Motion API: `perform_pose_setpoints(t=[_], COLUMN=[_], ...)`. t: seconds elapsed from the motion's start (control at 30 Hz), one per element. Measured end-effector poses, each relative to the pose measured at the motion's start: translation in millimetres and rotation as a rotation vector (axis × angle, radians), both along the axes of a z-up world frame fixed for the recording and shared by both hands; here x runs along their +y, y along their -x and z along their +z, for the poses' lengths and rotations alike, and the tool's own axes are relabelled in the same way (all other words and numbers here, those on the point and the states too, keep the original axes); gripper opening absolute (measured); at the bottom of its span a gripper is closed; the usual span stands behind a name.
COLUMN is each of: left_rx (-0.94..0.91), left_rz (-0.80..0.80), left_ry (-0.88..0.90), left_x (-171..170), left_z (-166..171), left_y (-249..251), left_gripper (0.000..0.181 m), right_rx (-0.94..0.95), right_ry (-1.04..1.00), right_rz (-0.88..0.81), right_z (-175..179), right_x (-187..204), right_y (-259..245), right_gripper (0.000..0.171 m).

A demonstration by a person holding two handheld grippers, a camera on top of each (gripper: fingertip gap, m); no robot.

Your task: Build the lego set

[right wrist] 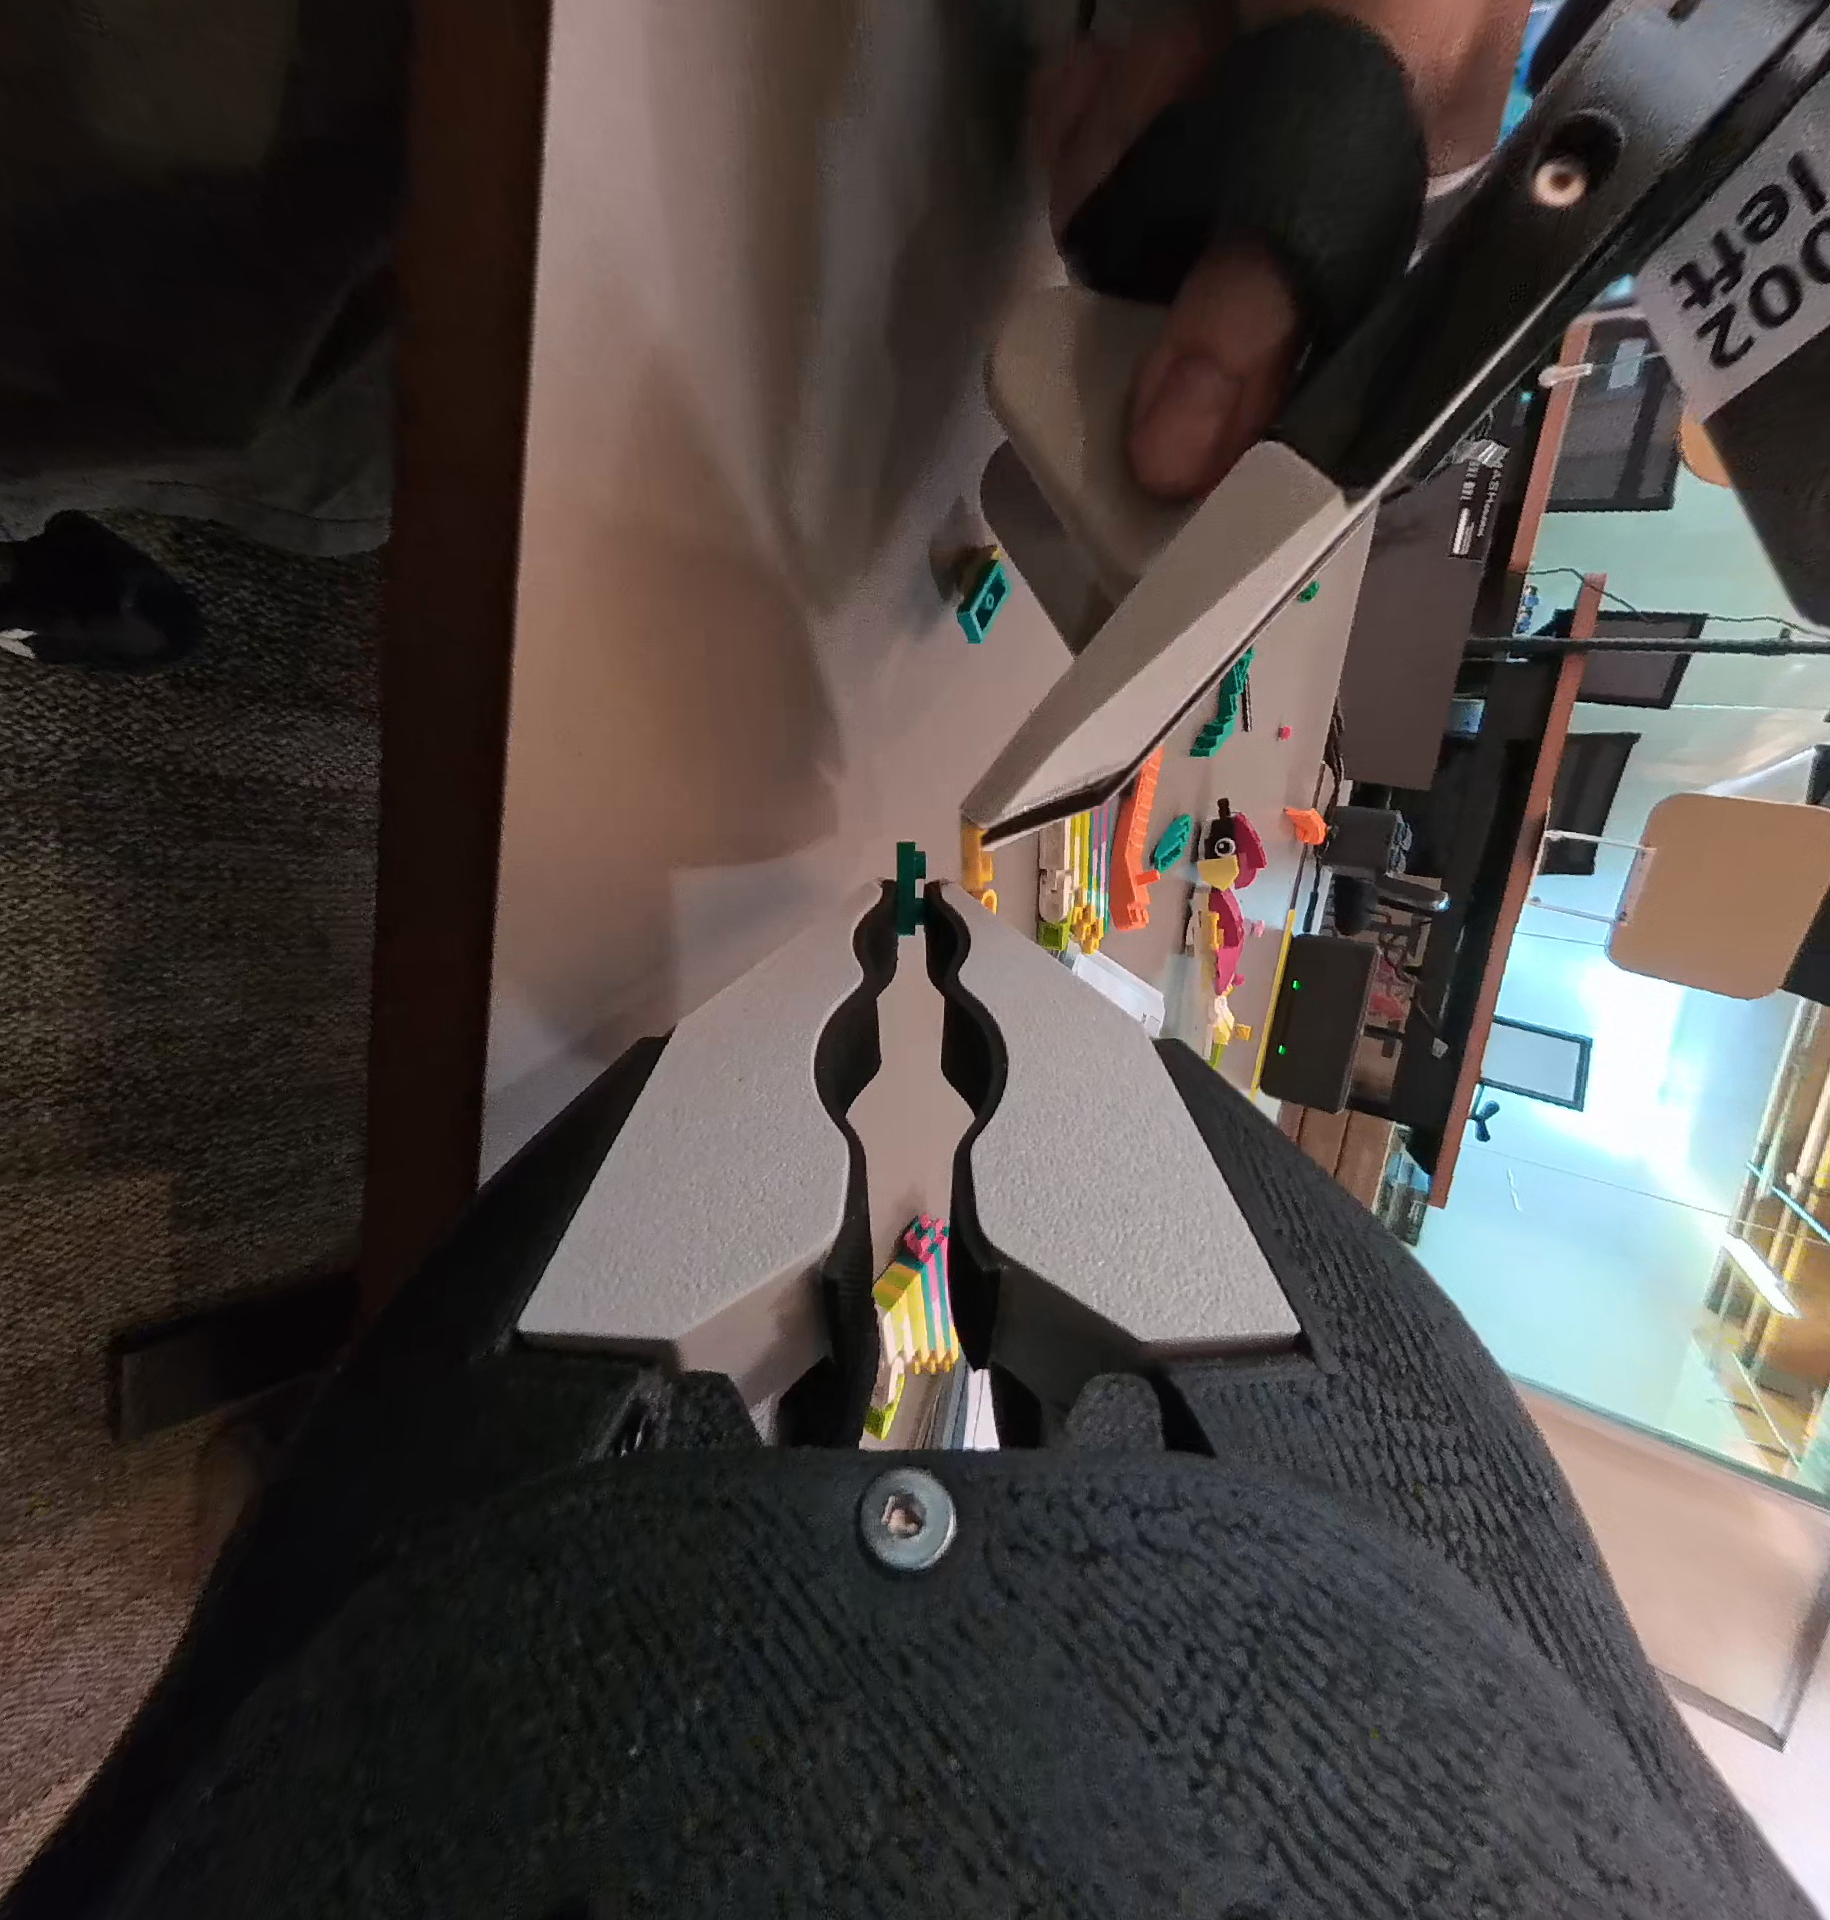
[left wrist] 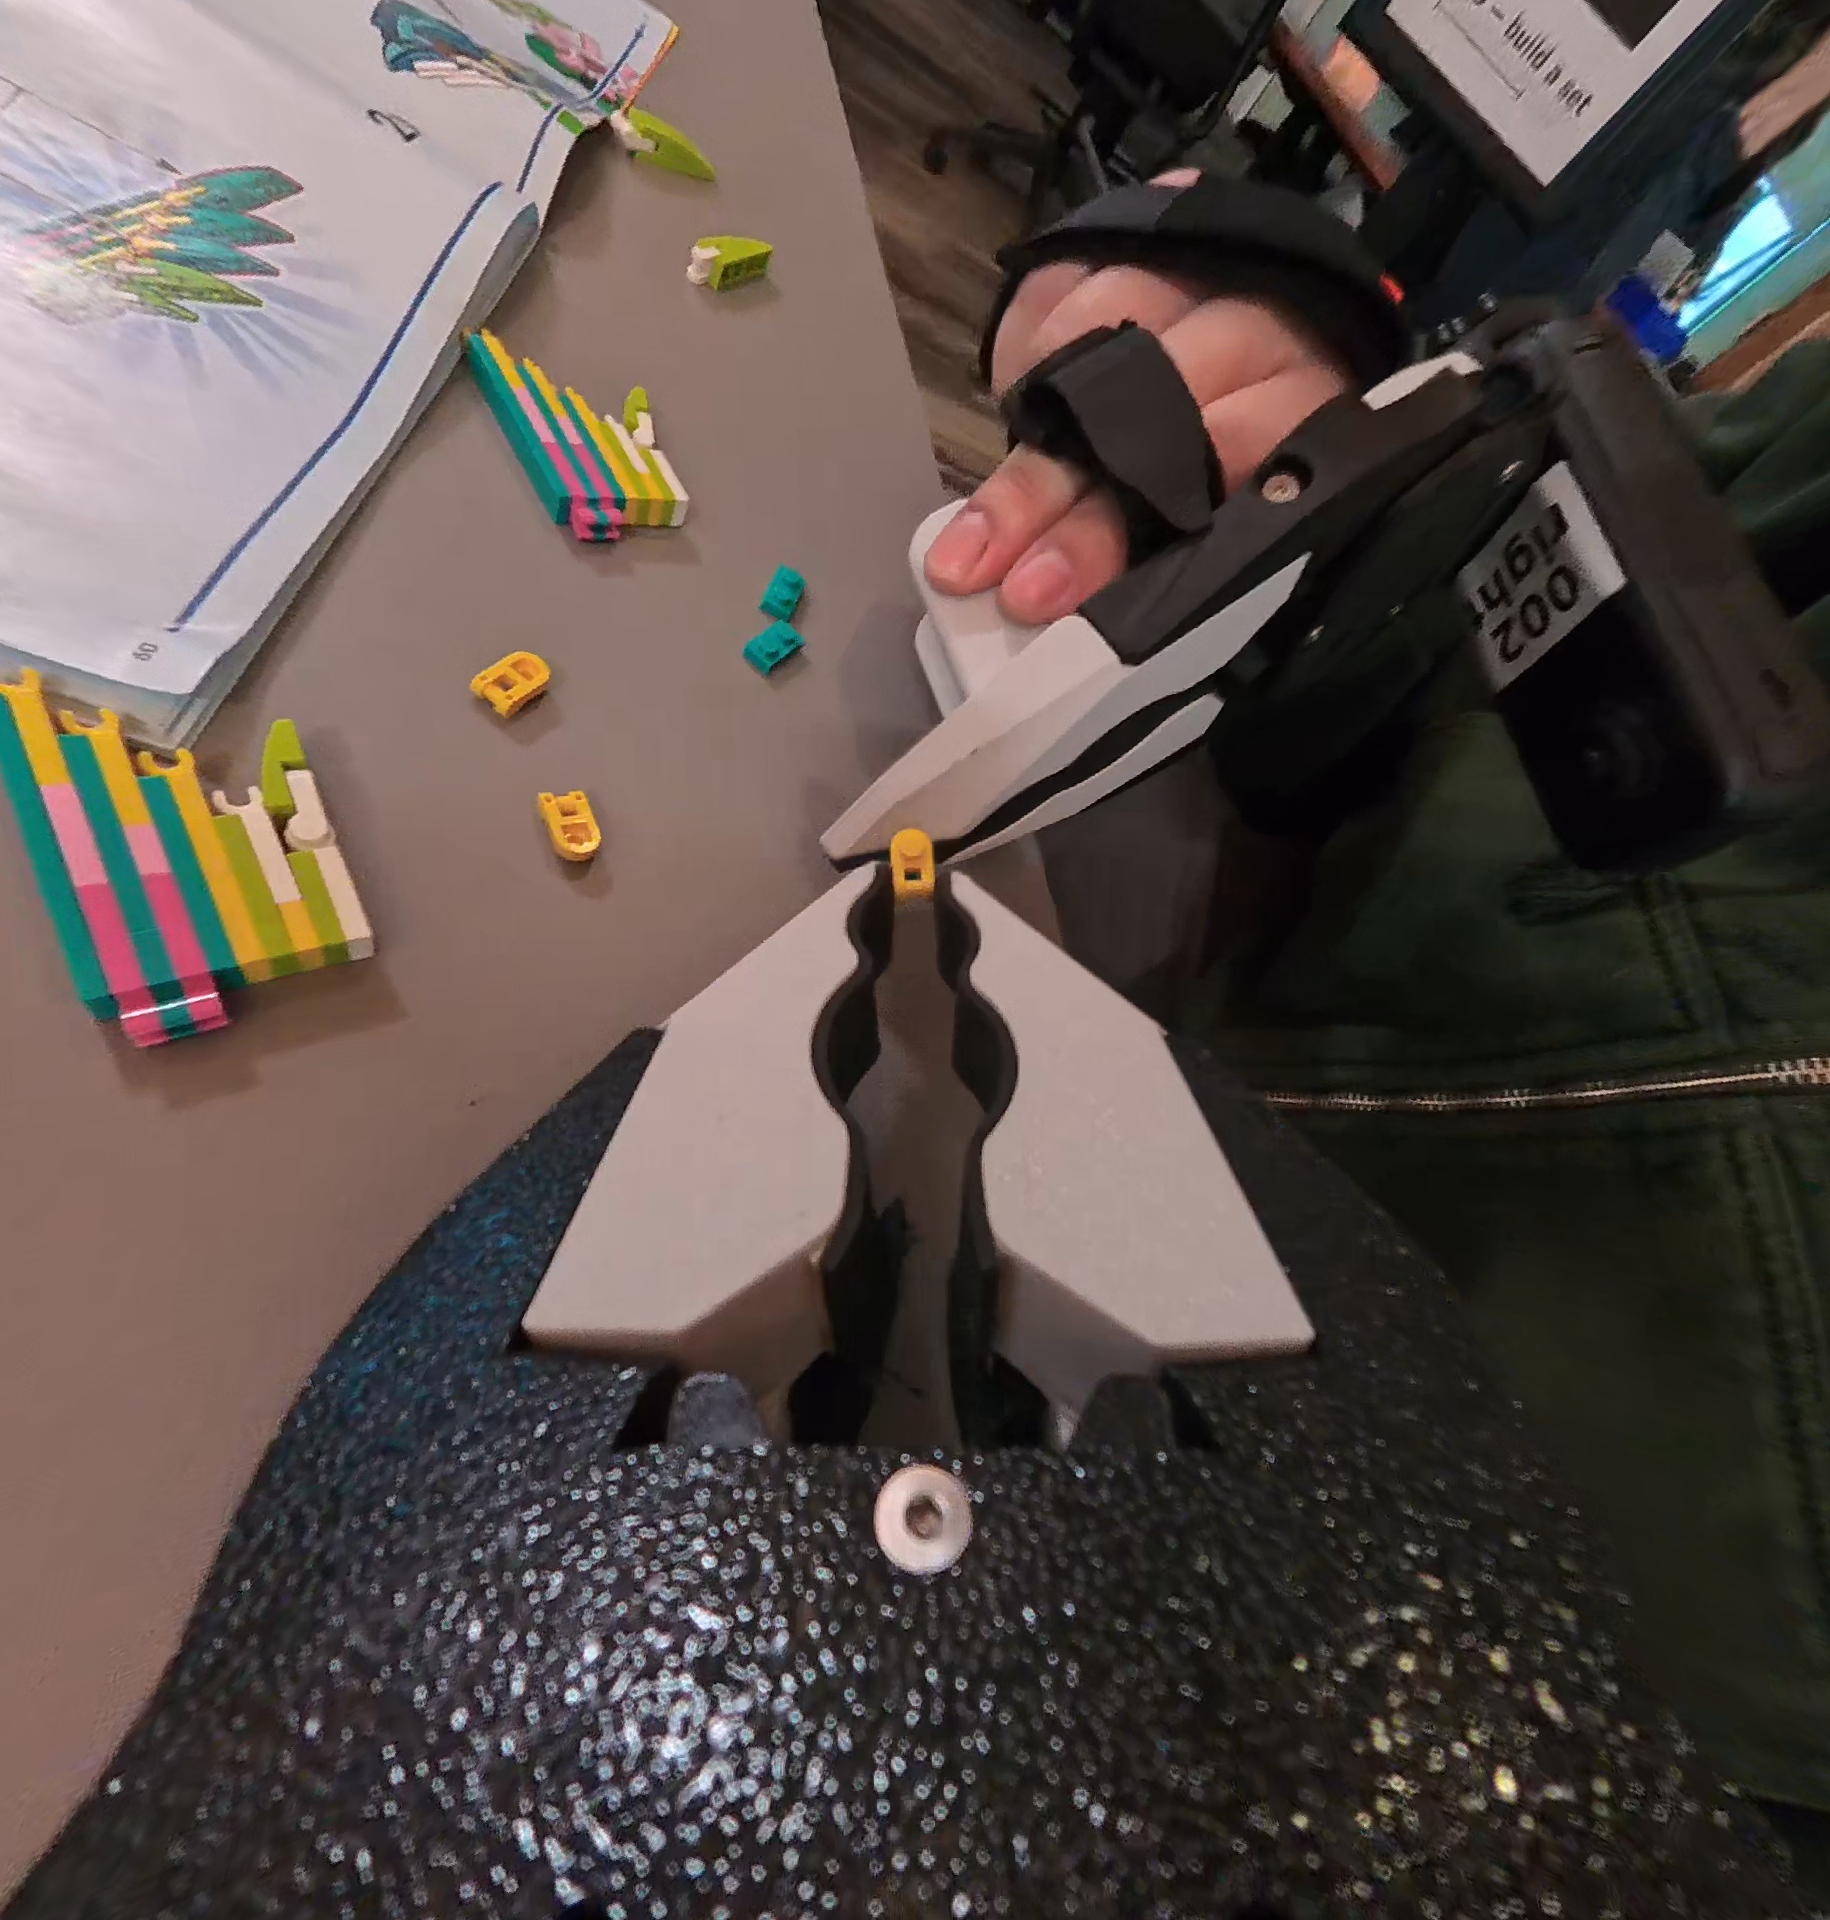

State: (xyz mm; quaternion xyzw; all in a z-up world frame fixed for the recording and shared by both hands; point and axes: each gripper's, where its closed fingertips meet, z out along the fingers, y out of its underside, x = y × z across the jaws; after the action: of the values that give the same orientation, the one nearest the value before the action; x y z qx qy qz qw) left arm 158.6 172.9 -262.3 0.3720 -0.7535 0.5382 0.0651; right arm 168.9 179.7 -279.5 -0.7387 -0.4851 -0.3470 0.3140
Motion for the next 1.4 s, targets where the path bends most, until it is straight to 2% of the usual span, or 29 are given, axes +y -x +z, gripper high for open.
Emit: perform_pose_setpoints(t=[0.43, 0.7, 0.8, 1.07, 1.27, 1.4], left_rx=[0.047, 0.098, 0.117, 0.142, 0.126, 0.097], left_rz=[-0.011, -0.019, -0.024, -0.044, -0.043, -0.022], left_ry=[-0.045, -0.049, -0.049, -0.064, -0.07, -0.068], left_x=[-0.6, -1.7, -2.8, -4.8, -4.7, -2.9], left_z=[-7.6, -11.5, -13.9, -19.2, -17.5, -15.8], left_y=[4.7, 8.9, 10.5, 14.7, 14.6, 10.4], left_gripper=[0.006, 0.005, 0.005, 0.005, 0.005, 0.005], right_rx=[-0.001, -0.068, -0.073, -0.17, -0.257, -0.189], right_ry=[-0.003, -0.01, -0.02, 0.006, 0.024, 0.021], right_rz=[0.004, 0.044, 0.06, 0.119, 0.083, 0.039], right_z=[2.4, 1.9, 2.0, -4.0, -1.4, -1.2], right_x=[1.1, 1.9, 3.5, 1.4, 0.7, 2.0], right_y=[3.3, 6.9, 9.8, 13.9, 11.2, 6.8], right_gripper=[0.003, 0.004, 0.012, 0.007, 0.004, 0.004])
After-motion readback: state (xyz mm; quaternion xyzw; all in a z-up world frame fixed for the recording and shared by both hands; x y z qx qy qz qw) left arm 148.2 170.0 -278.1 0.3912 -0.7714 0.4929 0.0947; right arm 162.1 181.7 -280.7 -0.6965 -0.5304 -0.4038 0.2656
